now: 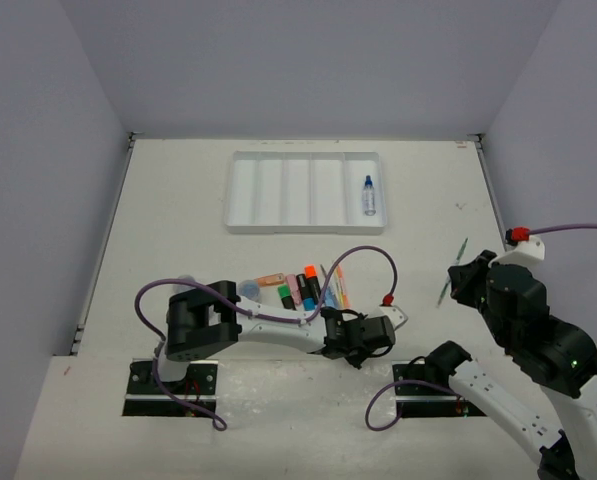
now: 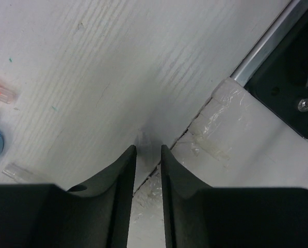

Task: Sort the stationery into containers
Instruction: Close the pen cap on the pen.

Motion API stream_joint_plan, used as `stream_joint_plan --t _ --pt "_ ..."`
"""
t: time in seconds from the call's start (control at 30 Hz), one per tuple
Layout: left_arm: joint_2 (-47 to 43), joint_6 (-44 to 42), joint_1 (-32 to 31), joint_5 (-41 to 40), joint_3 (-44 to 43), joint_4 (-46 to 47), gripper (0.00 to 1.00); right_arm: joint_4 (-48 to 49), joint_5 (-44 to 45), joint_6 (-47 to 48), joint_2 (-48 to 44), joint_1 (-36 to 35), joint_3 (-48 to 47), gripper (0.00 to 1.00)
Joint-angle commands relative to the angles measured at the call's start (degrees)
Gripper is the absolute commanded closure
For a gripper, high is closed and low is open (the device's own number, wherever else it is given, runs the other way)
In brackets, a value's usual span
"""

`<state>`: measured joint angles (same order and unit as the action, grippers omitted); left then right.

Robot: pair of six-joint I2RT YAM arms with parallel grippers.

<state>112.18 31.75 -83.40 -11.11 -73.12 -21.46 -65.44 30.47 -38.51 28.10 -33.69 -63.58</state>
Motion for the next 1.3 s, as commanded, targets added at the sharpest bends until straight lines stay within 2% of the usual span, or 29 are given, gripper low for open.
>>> stream_joint_plan --t 0.0,0.03,0.17,0.33,0.43,0.53,0.67,0.73,0.8,0.83,0.87,0.93,0.97,1.07,1.27 --pt "2.25 -0.68 -0.28 -1.18 -1.84 0.43 0.75 1.96 0.09 0.63 0.4 0.03 0.46 1.0" --pt "2.55 -0.64 -0.28 -1.19 -1.85 0.3 0.76 2.05 0.18 0.7 0.23 0.03 0.48 1.0" --pt "2.94 -0.34 -0.21 -1.98 -1.94 -0.89 0.99 2.48 0.2 0.69 -0.57 0.09 1.07 1.0" --pt "0.63 -0.56 1.04 -6.41 -2.57 -4.1 1.0 4.8 0.2 1.3 -0.5 0.03 2.37 1.0" --pt "-5.43 -1.13 7.8 -9.52 -3.02 -6.56 1.0 10.13 -4.18 2.72 0.02 0.03 5.13 1.0" --pt "-16.48 -0.16 15.46 -12.38 -2.55 -6.05 1.0 16.3 -9.55 5.0 -0.03 0.03 7.72 1.0" --pt "-34.72 2.84 23.3 -14.2 2.78 2.73 1.0 32.95 -22.9 7.45 -2.14 0.06 16.26 1.0" --pt "-42.24 3.74 26.62 -13.33 5.3 7.3 1.0 42.73 -38.25 8.36 -2.06 0.03 20.69 1.0" --pt "-45.41 4.62 28.04 -13.25 6.1 8.8 1.0 50.89 -47.6 7.97 -0.04 0.03 23.7 1.0" --pt "-47.87 4.23 29.1 -9.41 8.35 14.04 1.0 60.39 -54.66 5.65 2.42 0.03 26.1 1.0" --pt "-50.88 3.56 29.91 -6.42 10.2 18.01 1.0 65.97 -62.47 4.46 4.57 -0.03 27.32 1.0" --pt "-54.92 1.34 30.59 2.29 14.81 28.7 1.0 75.52 -68.78 3.07 9.7 -0.14 28.49 1.0" --pt "-55.81 0.96 30.68 5.17 15.92 31.15 1.0 78.59 -70.83 2.76 11.58 -0.24 28.61 1.0" --pt "-57.26 0.9 30.72 10.14 17.36 34.5 1.0 81.22 -69.32 3.57 16.56 -1.75 26.78 1.0" --pt "-59.2 0.96 30.75 12.43 21.36 38.7 1.0 77.88 -62.95 7.09 19.52 -5.7 21.72 1.0"
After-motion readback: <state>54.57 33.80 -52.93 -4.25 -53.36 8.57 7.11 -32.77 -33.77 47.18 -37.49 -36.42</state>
